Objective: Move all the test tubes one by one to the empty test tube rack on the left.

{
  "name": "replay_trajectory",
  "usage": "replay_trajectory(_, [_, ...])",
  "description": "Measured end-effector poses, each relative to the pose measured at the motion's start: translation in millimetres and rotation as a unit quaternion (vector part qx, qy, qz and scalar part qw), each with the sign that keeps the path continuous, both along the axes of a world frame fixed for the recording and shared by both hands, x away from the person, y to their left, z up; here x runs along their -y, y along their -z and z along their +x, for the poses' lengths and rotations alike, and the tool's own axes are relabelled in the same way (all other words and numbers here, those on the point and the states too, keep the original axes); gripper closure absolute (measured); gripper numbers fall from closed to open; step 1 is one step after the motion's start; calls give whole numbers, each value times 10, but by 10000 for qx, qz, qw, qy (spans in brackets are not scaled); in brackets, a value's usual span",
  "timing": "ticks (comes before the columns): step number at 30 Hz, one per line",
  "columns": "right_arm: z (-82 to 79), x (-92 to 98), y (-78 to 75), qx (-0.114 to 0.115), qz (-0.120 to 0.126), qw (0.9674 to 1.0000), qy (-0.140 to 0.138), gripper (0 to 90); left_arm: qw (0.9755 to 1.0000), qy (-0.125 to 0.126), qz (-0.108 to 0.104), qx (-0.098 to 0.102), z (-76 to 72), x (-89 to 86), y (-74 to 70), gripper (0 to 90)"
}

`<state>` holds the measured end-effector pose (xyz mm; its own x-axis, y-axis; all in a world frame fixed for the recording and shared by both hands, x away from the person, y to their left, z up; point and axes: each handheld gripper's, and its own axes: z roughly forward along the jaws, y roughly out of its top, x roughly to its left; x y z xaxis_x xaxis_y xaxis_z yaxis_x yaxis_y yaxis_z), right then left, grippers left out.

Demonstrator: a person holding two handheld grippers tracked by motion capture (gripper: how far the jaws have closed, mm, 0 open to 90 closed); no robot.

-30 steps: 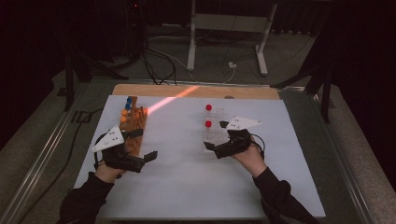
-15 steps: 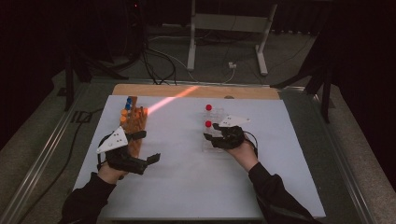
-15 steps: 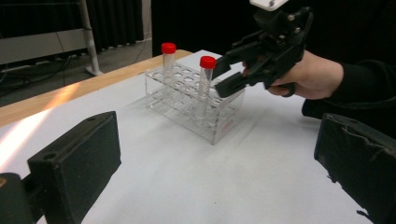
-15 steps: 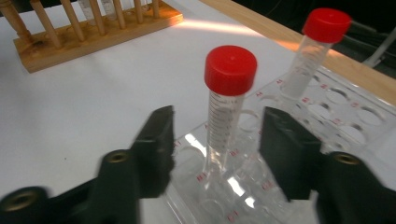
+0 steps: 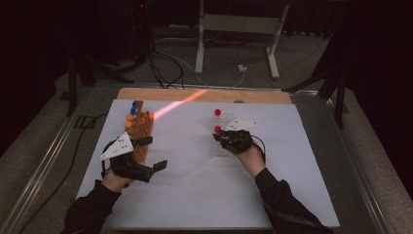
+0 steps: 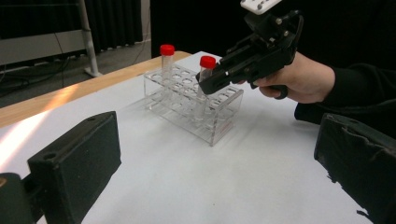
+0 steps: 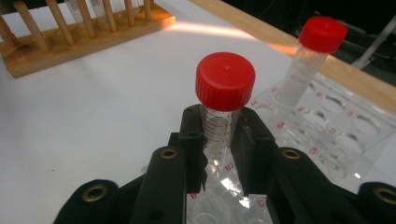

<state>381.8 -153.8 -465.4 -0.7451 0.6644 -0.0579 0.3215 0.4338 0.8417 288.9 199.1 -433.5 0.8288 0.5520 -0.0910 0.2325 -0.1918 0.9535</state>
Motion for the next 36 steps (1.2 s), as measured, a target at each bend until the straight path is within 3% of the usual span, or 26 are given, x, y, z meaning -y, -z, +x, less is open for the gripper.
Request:
replay_trajectory(12, [-191,148,-477,560,429,9975,-53,745,10000,77,-37,1,-15,25,-47,15])
replay_trajectory(18, [-313,189,-646,678,635,9955,-189,745,9999,165,-40,14,-32,63,-86,14])
replay_trajectory(24, [-429,83,-634,586,613,9952,-491,745,9998,183,-35,-17,-59,122,-129,15])
replay_trajectory(36, [-634,-265,-396,222,322,9925,-1161,745,9992,391,116,13,-148,263,-179,15])
